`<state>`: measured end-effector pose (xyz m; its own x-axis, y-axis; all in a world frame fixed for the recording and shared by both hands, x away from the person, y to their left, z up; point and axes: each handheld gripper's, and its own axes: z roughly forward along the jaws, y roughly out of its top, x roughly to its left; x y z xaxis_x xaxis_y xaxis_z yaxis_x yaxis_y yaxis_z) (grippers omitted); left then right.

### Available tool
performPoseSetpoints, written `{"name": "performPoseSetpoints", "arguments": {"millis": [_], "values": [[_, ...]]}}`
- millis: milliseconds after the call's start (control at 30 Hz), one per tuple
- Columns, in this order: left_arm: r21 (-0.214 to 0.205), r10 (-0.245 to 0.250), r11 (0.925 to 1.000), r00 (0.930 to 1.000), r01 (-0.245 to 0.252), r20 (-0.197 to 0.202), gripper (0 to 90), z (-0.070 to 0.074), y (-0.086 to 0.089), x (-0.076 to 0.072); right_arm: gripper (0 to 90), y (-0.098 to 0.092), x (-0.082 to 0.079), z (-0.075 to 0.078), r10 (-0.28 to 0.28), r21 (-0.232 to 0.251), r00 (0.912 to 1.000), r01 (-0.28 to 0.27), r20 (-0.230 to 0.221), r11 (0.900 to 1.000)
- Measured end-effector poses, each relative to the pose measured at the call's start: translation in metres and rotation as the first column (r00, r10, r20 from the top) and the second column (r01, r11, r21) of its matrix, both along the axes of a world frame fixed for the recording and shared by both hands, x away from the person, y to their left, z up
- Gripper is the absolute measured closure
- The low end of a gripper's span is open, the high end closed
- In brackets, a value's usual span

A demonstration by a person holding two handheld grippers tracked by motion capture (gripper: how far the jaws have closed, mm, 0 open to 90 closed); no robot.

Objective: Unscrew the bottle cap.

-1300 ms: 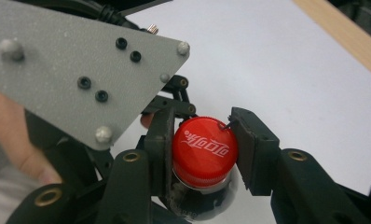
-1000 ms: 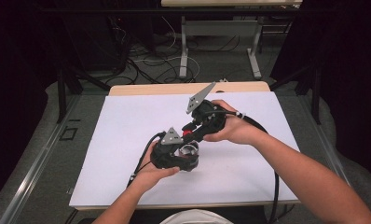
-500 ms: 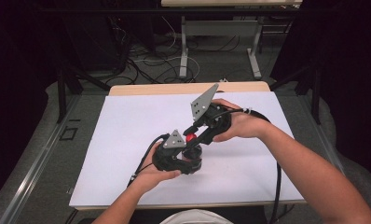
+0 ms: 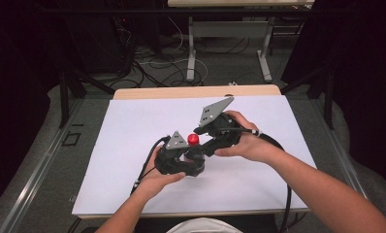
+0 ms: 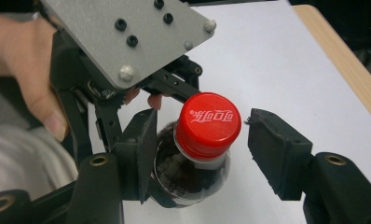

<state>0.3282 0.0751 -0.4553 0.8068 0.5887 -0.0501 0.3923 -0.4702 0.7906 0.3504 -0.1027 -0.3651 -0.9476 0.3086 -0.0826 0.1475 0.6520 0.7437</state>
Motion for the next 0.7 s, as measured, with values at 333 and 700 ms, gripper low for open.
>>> {"name": "performPoseSetpoints", "arguments": {"millis": [333, 700], "values": [[0.004, 0.002, 1.0, 1.0, -0.002, 0.001, 29.8, 0.0, -0.001, -0.001, 49.8, 0.008, -0.012, -0.003, -0.139, 0.037, 0.9903, 0.139, -0.004, 0.9896], [0.002, -0.005, 1.0, 1.0, 0.005, -0.008, 29.8, -0.002, -0.003, -0.002, 60.2, 0.017, -0.007, -0.004, -0.175, 0.015, 0.9841, 0.176, -0.03, 0.9843]]}}
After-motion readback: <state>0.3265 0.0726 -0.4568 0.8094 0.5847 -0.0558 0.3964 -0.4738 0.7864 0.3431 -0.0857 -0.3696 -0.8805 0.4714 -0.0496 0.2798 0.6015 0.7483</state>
